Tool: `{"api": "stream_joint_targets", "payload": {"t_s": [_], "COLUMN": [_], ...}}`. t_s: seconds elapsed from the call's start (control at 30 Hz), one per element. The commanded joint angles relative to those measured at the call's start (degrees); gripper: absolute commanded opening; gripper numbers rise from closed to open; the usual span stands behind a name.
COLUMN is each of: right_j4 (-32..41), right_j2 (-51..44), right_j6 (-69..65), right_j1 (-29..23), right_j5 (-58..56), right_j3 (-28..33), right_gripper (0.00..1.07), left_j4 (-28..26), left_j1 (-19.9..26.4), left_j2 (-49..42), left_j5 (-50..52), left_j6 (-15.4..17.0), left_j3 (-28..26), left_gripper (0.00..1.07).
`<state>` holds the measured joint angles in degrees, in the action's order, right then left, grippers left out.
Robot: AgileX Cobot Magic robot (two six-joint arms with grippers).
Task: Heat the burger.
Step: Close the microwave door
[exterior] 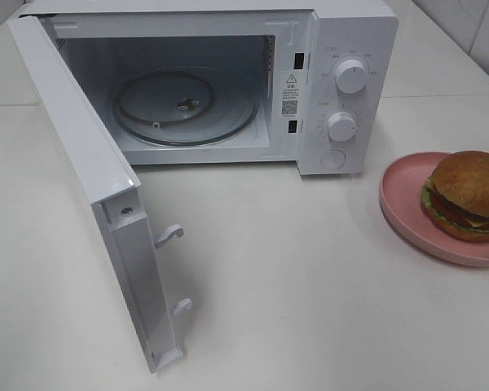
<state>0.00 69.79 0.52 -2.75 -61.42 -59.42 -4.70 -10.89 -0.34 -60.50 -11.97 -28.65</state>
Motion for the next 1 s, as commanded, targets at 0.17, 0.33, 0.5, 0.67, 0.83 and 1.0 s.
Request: {"api": "stream_joint_targets", "payload": {"t_s": [0.17, 0.33, 0.5, 0.67, 0.83, 1.0], "right_j4": [0.4, 0.4, 0.4, 0.4, 0.4, 0.57], "right_j2": [-11.52, -23.55, -34.72, -46.47, -57.93, -65.32], "right_j6": [-0.52, -0.52, -0.52, 0.23, 0.46, 0.4], "right_j1": [0.4, 0.4, 0.4, 0.4, 0.4, 0.4], "right_j5": [-3.61, -4.47, -4.18, -3.67, -0.17, 2.52], "right_j3": [1.49, 9.0, 16.04, 23.09, 27.5, 29.97], "right_gripper": [0.75, 0.74, 0.73, 0.72, 0.72, 0.72], "left_j4": [-0.17, -0.17, -0.17, -0.17, -0.17, -0.17], "left_j1": [0.29, 0.29, 0.29, 0.29, 0.29, 0.29], "left_j2": [-0.46, -0.46, -0.46, -0.46, -0.46, -0.46], "left_j5": [0.74, 0.74, 0.74, 0.74, 0.74, 0.74], "left_j6": [0.34, 0.34, 0.52, 0.52, 0.52, 0.52], "left_j3": [0.11, 0.11, 0.11, 0.11, 0.11, 0.11], "left_gripper": [0.0, 0.0, 0.0, 0.0, 0.0, 0.0]}}
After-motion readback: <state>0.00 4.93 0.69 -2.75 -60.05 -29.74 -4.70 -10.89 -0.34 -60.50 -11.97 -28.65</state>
